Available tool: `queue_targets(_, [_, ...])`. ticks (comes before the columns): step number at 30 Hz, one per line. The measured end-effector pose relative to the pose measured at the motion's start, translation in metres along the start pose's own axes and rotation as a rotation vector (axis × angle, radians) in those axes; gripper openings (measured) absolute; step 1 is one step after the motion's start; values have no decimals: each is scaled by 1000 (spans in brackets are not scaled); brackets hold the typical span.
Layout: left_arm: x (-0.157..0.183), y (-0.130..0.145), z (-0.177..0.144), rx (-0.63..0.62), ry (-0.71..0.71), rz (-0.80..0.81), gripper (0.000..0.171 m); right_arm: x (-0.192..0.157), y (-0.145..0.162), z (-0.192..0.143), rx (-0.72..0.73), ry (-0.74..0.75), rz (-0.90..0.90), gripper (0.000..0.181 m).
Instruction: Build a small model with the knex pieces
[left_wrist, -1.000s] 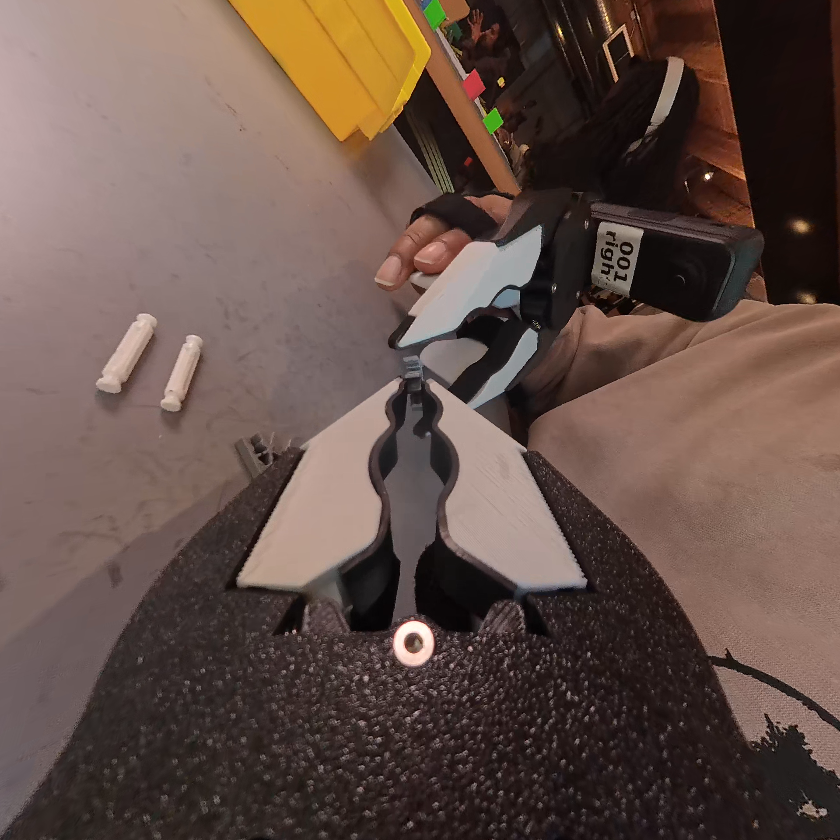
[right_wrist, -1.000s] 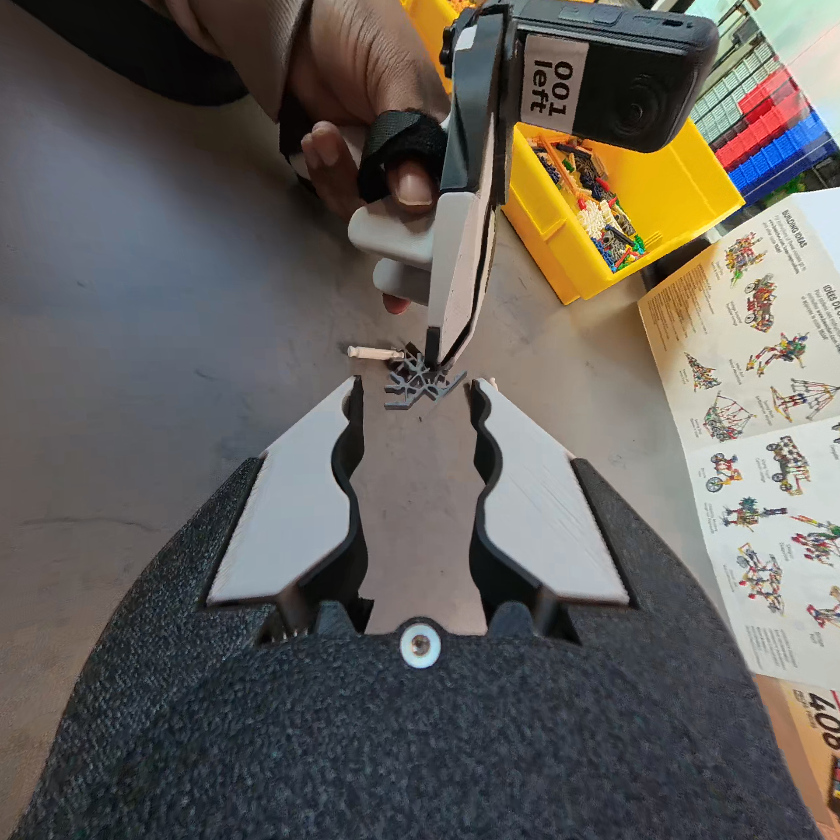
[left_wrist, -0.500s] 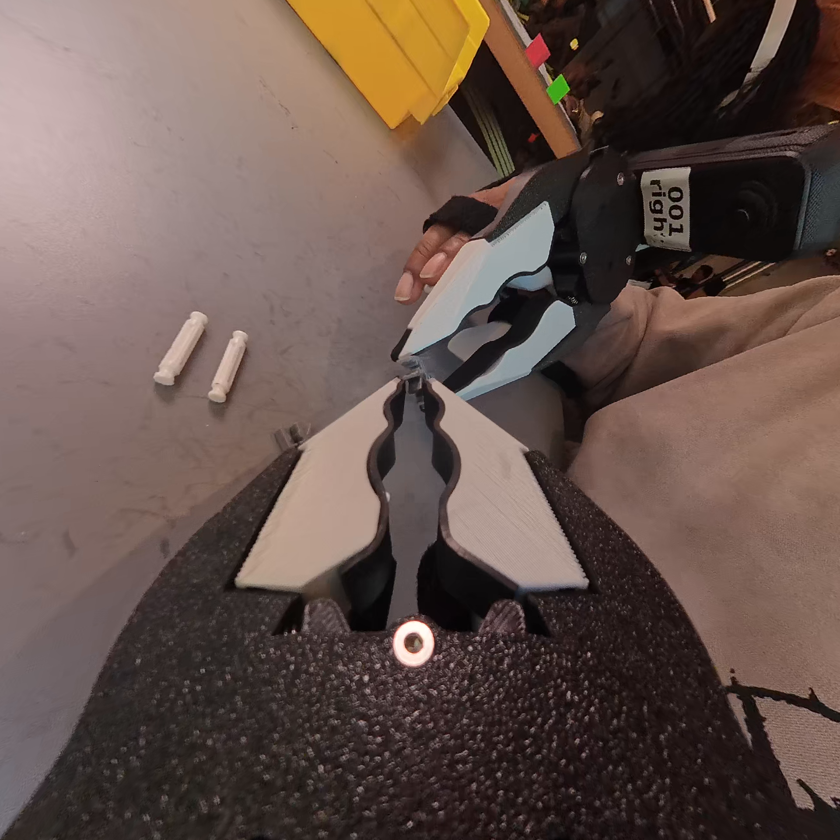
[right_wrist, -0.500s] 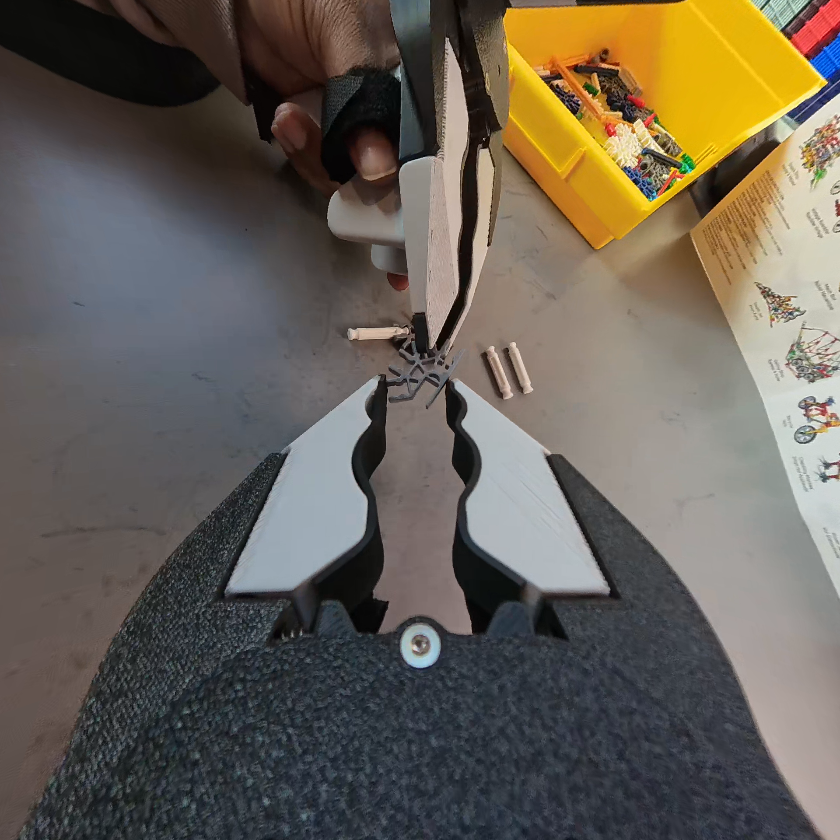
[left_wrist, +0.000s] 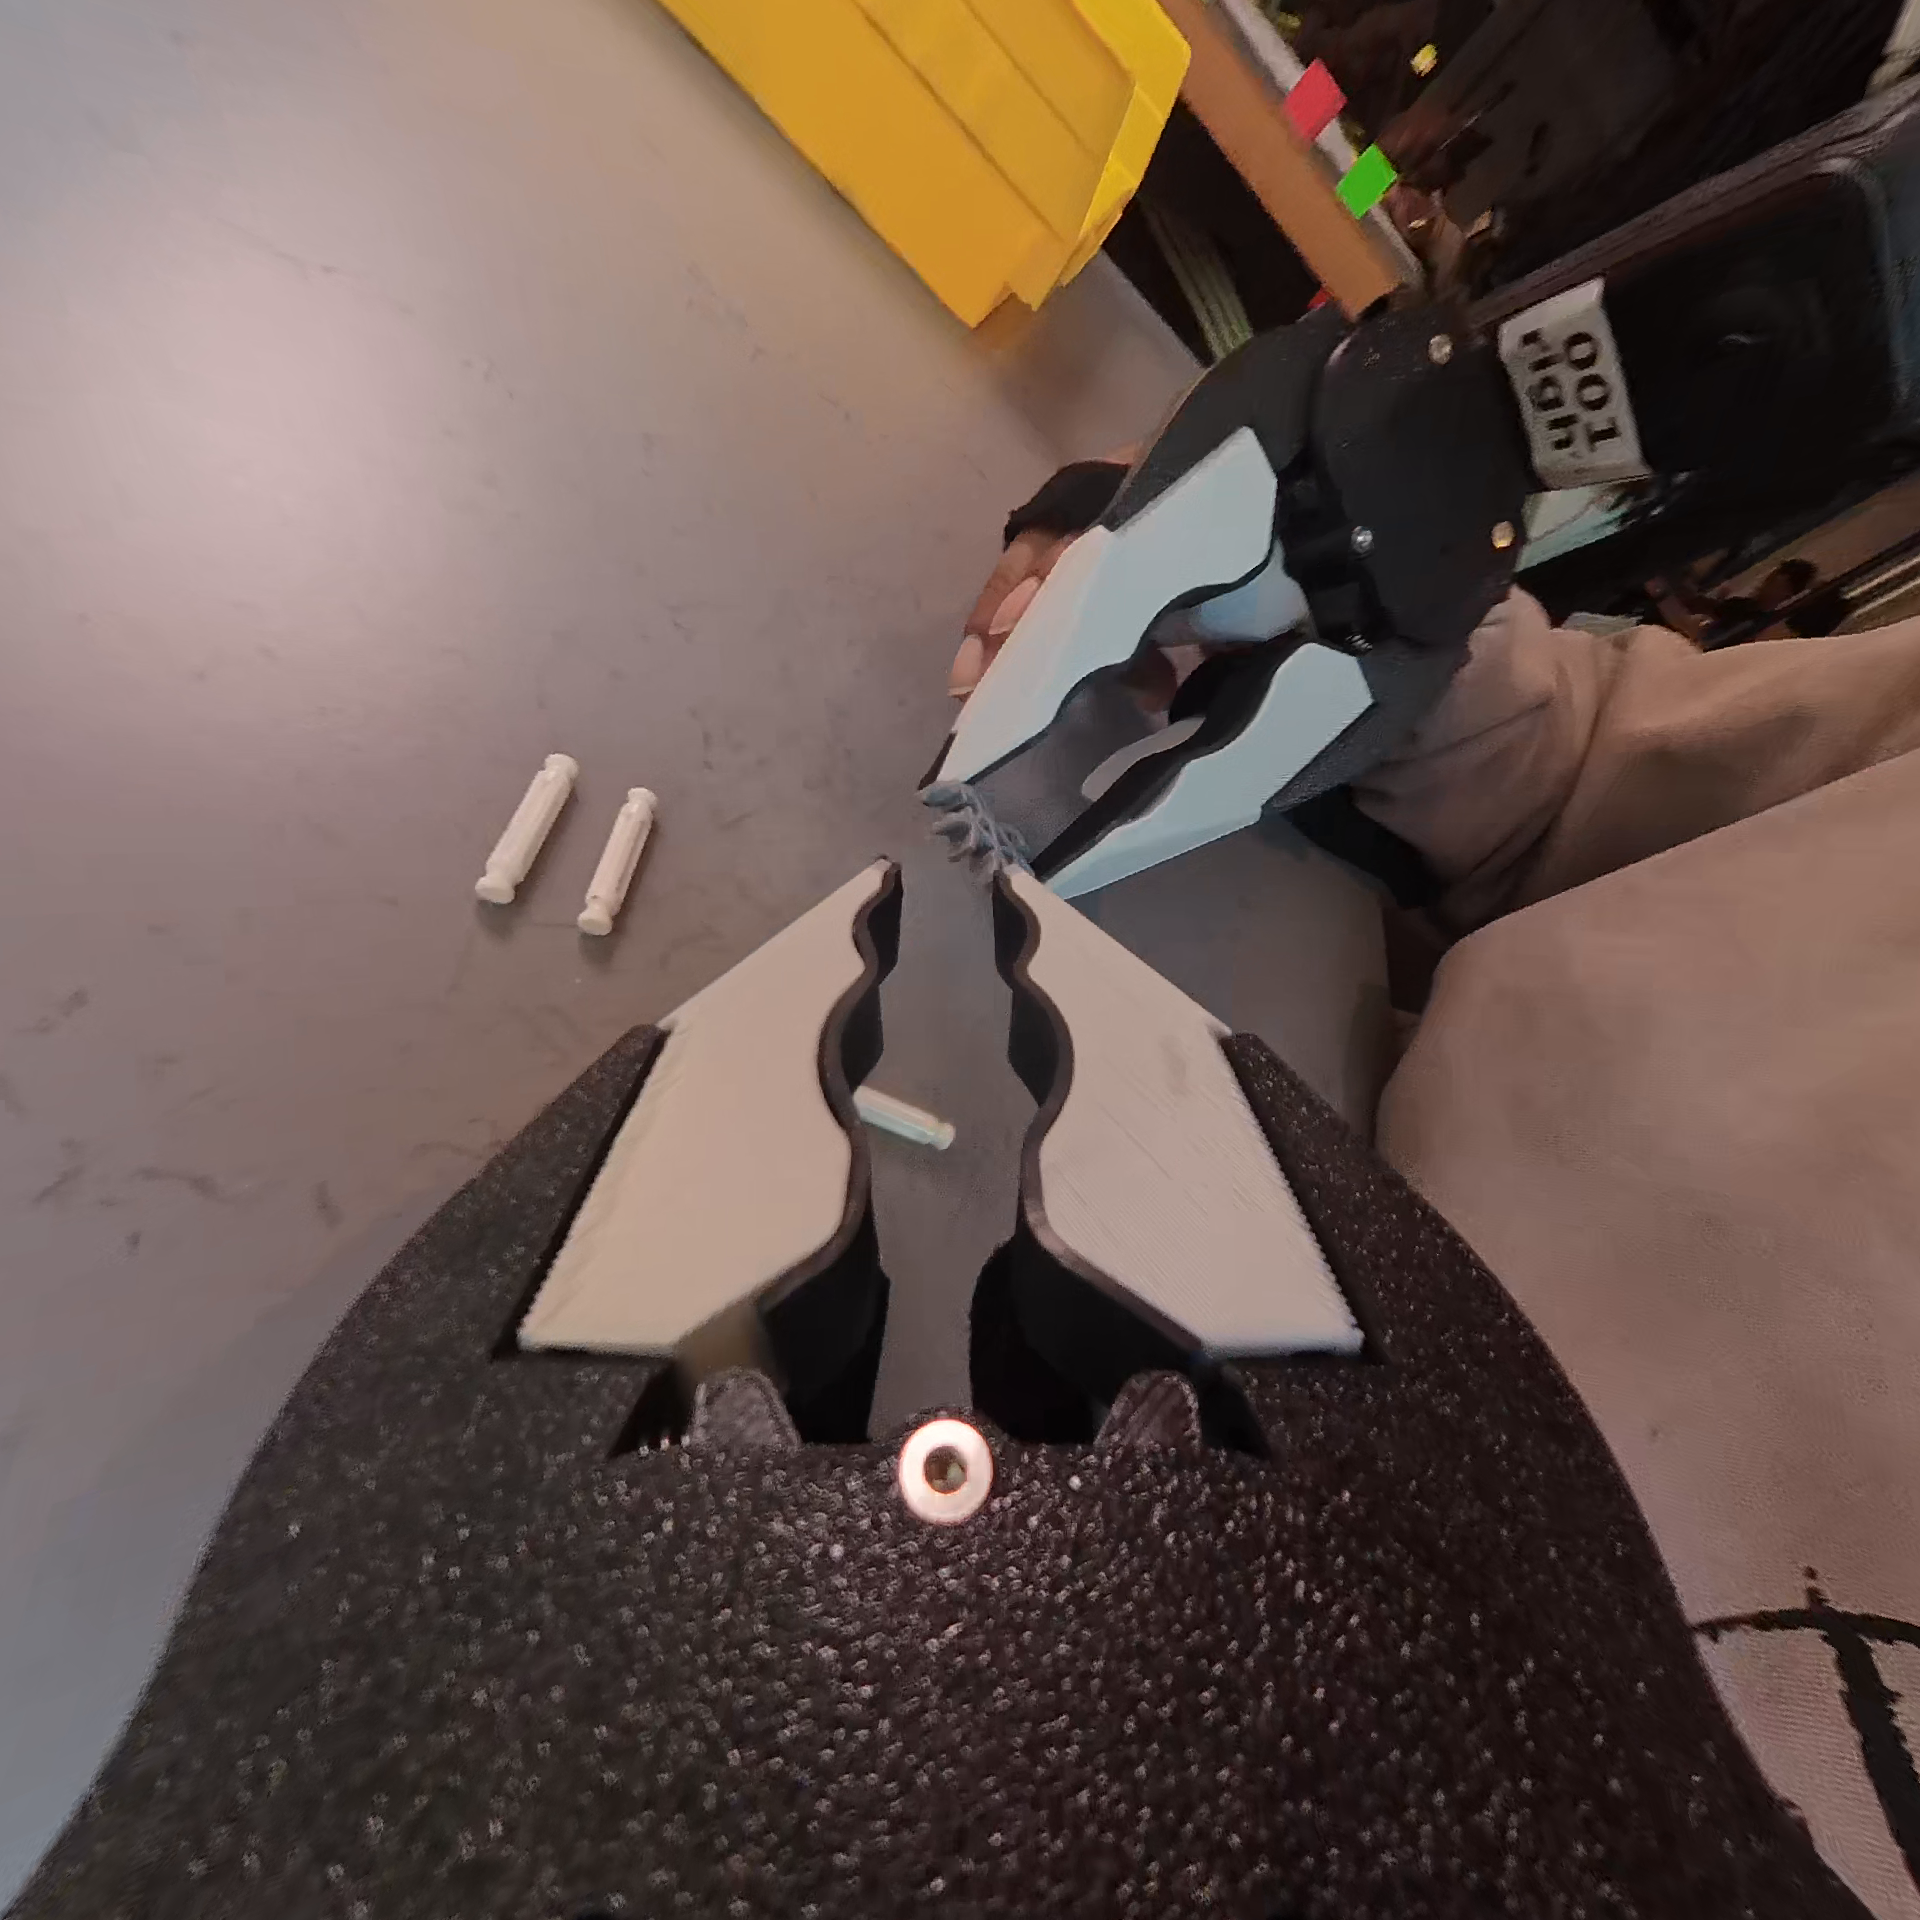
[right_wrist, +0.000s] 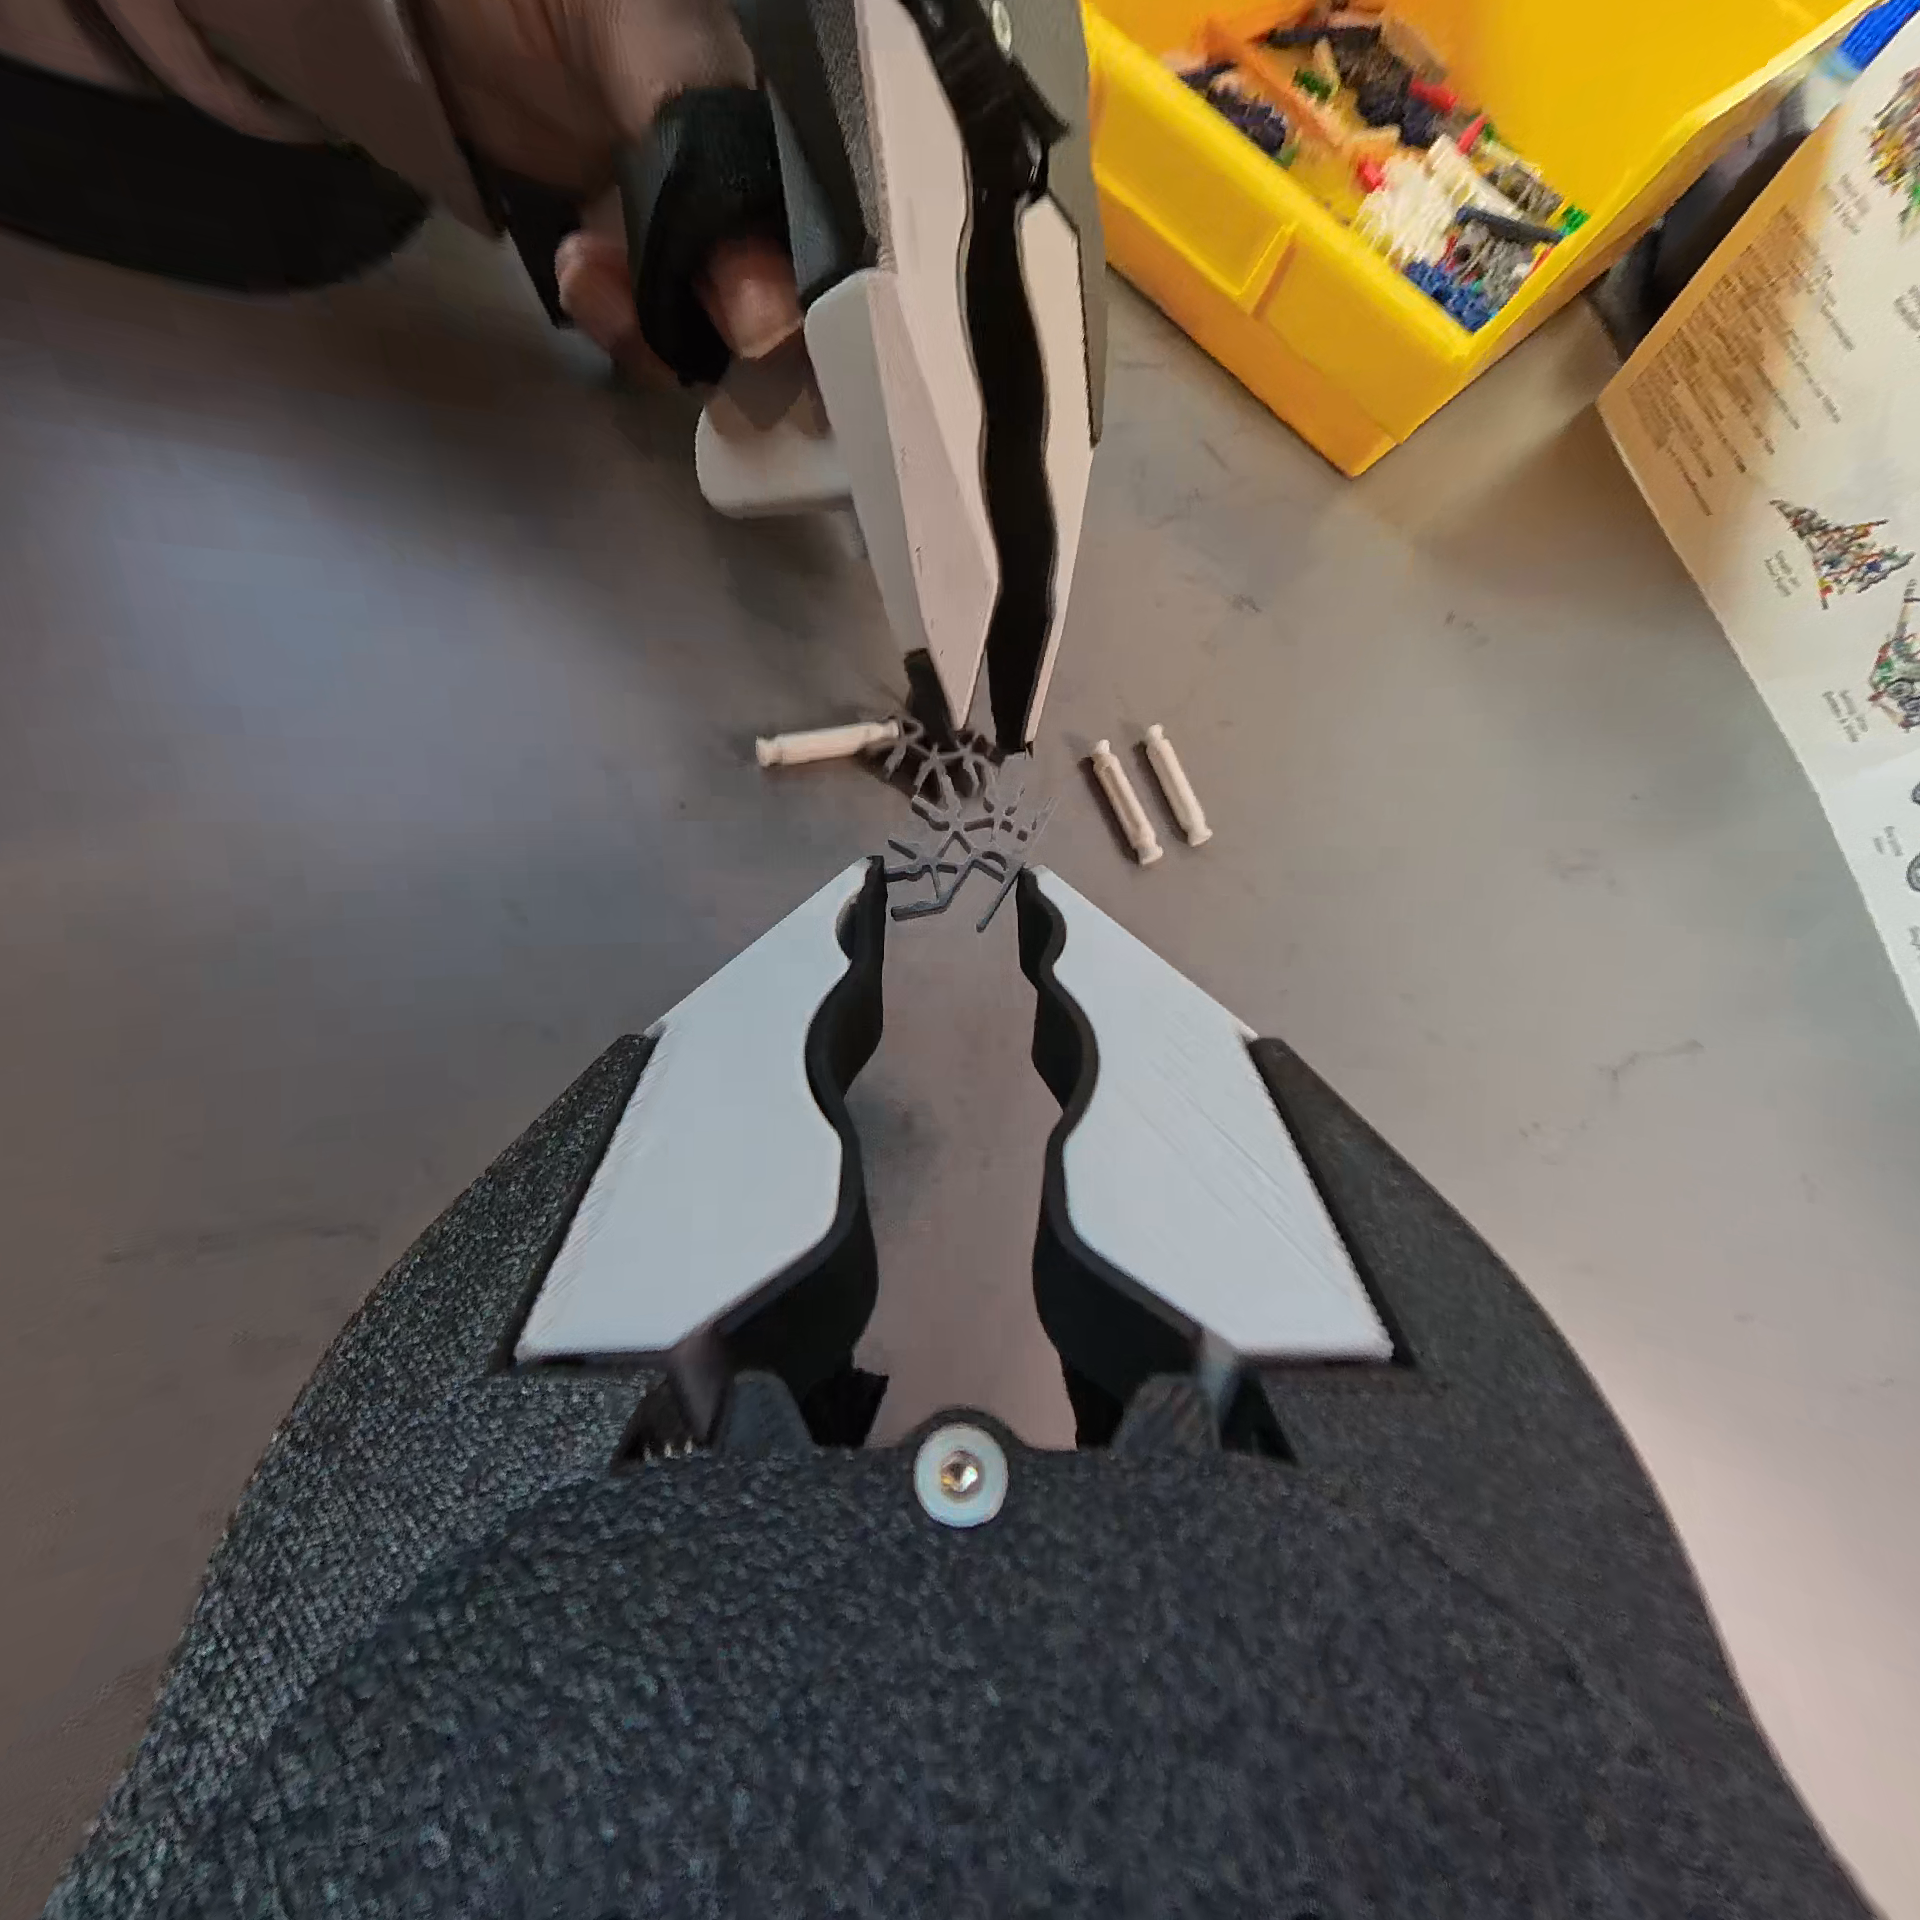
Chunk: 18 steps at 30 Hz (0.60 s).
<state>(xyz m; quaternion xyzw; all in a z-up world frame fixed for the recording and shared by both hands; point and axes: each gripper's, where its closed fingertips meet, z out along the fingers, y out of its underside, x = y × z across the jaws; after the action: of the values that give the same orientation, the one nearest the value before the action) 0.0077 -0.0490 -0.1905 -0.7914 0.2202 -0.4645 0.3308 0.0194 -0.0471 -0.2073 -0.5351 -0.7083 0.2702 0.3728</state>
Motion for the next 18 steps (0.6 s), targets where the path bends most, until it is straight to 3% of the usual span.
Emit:
queue_targets(4, [22,-17,-6,110,171,-76,21,6,-32,-15,188,37,7,23])
queue_targets(8, [29,-25,-7,158,202,-59,11,11,-38,-17,218,91,-24,22])
queue_targets(18, [9,-27,-5,154,-62,87,7,21,-24,-8,133,173,-36,22])
